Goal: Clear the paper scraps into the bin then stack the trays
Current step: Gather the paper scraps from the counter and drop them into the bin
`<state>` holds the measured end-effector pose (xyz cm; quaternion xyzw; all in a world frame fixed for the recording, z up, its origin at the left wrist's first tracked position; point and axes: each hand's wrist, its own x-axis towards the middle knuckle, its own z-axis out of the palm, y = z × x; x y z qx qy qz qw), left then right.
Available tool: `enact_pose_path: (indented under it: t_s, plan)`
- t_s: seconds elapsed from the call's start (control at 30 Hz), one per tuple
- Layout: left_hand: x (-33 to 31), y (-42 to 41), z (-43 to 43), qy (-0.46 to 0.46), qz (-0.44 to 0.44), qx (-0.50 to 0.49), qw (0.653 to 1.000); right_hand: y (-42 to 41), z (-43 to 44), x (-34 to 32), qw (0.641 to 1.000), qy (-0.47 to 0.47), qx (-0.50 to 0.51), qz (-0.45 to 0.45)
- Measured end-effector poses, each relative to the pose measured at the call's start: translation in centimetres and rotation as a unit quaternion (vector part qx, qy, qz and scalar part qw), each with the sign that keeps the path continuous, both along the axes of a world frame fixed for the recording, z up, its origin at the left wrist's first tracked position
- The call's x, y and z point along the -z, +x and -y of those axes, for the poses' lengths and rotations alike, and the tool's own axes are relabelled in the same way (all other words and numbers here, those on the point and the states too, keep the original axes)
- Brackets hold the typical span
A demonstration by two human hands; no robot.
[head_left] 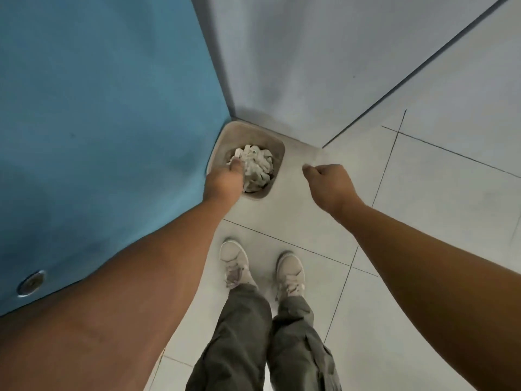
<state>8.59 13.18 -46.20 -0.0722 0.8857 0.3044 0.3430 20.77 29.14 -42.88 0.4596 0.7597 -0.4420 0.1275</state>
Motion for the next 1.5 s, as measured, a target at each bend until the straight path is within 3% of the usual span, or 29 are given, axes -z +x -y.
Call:
enact_pose_path:
  t_s: [0.1, 0.2, 0.27, 0.37, 0.47, 0.57, 0.73, 0.83, 0.97, 1.23, 1.5]
  plan:
    - [3.1, -1.4, -1.2, 0.083, 0.067, -0.1, 0.989, 0.9, -0.2, 2.9, 0.999, -0.042, 0.026, -0.011]
    - [4.9, -2.3, -2.4, 0.161, 0.157, -0.2, 0.954, 1.6, -0.2, 4.8, 0.987, -0.121, 0.103, -0.035]
    - [5.7, -2.7, -2.6, 0.181, 0.166, -0.212, 0.946, 1.8, -0.2, 5.7, 0.982, -0.143, 0.123, -0.031]
    - [7.6, -3.2, -2.0, 0.172, 0.145, -0.204, 0.953, 1.5, -0.2, 6.7, 0.986, -0.136, 0.1, -0.011]
    - [7.6, -3.5, -1.1, 0.117, 0.038, -0.174, 0.977, 0.6, 0.2, 7.0, 0.987, -0.133, 0.084, -0.024]
    - [6.0, -3.4, 0.0, 0.113, -0.015, -0.193, 0.975, -1.8, 1.1, 6.8, 0.991, -0.111, 0.051, -0.062]
    - [6.8, -3.3, 2.7, 0.117, 0.007, -0.182, 0.976, -7.1, 3.3, 8.3, 0.992, -0.101, -0.021, -0.07]
    - [6.5, -2.7, 3.4, 0.113, 0.02, -0.191, 0.975, -8.9, 4.4, 9.3, 0.99, -0.098, -0.09, -0.043]
    - [5.9, -2.0, 3.7, 0.119, -0.003, -0.174, 0.978, -8.5, 4.3, 9.6, 0.99, -0.091, -0.107, 0.017]
    - [-3.1, -0.2, 2.4, 0.07, -0.072, 0.02, 0.995, -4.7, 2.8, 0.7, 0.991, -0.087, -0.097, 0.001]
    - [-20.3, 1.0, -0.2, 0.097, -0.196, 0.134, 0.967, -4.1, 0.7, -17.3, 0.987, -0.015, -0.137, -0.087]
